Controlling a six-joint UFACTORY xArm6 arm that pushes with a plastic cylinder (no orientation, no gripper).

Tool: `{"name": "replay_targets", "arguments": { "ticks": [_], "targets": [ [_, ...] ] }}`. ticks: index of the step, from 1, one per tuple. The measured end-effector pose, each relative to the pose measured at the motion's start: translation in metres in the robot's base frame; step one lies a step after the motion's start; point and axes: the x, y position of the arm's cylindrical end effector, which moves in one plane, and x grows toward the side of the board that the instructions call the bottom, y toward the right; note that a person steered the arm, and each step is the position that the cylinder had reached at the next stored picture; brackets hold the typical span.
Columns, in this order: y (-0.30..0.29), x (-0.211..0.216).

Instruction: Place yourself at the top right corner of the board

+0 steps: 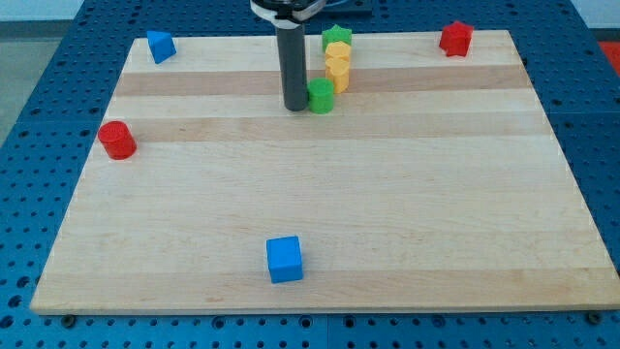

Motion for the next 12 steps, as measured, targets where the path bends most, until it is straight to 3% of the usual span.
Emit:
{"name": "replay_targets", "arguments": {
  "ticks": [3,5,7,8,9,10,12],
  "targets": [
    [0.004,0.011],
    [-0.002,0.067],
    [-0.002,0.070],
    [0.023,0.079],
    [0.093,0.088],
    [0.135,0.057],
    [0.142,-0.018]
  ]
}}
